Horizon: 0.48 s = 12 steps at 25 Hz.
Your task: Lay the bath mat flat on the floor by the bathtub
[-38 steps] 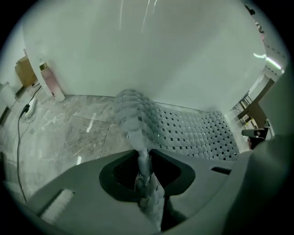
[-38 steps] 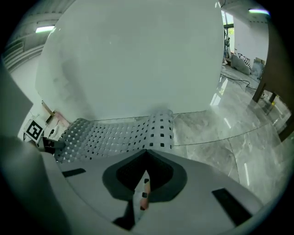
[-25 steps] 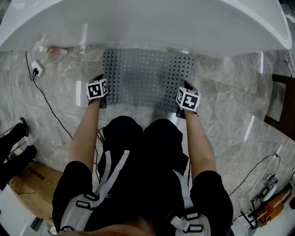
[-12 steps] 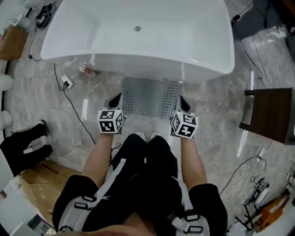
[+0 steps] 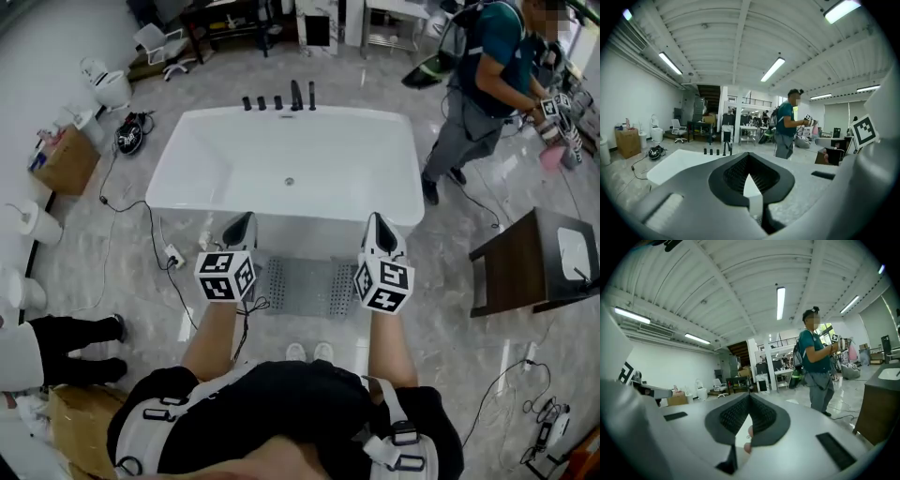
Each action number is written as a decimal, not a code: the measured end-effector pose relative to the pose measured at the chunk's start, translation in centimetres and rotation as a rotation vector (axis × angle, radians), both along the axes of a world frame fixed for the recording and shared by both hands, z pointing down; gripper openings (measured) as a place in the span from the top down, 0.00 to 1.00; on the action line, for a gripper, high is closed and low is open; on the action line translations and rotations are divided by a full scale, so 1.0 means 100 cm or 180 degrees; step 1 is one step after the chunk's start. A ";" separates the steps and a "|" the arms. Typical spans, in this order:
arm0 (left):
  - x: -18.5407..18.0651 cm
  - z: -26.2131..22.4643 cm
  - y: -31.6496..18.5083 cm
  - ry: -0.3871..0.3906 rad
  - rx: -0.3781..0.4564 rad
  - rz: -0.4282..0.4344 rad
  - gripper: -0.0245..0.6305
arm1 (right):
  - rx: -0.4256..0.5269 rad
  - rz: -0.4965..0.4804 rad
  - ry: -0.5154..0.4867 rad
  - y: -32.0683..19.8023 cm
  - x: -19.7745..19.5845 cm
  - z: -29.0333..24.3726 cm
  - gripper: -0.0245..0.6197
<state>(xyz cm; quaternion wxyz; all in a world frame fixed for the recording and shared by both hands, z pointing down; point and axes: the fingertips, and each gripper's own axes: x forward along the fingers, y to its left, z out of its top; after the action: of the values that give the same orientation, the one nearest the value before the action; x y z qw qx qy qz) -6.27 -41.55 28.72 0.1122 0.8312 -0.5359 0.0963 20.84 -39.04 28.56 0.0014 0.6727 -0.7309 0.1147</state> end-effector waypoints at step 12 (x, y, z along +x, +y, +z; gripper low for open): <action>0.003 -0.086 0.041 0.0035 0.0624 0.0152 0.96 | 0.0385 0.0109 0.0034 0.044 -0.004 -0.069 0.95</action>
<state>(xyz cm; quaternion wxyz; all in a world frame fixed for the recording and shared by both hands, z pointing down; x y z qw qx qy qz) -5.94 -37.42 20.15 0.0309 0.8512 -0.5222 0.0414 20.43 -34.60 21.63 -0.0374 0.6846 -0.7249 0.0667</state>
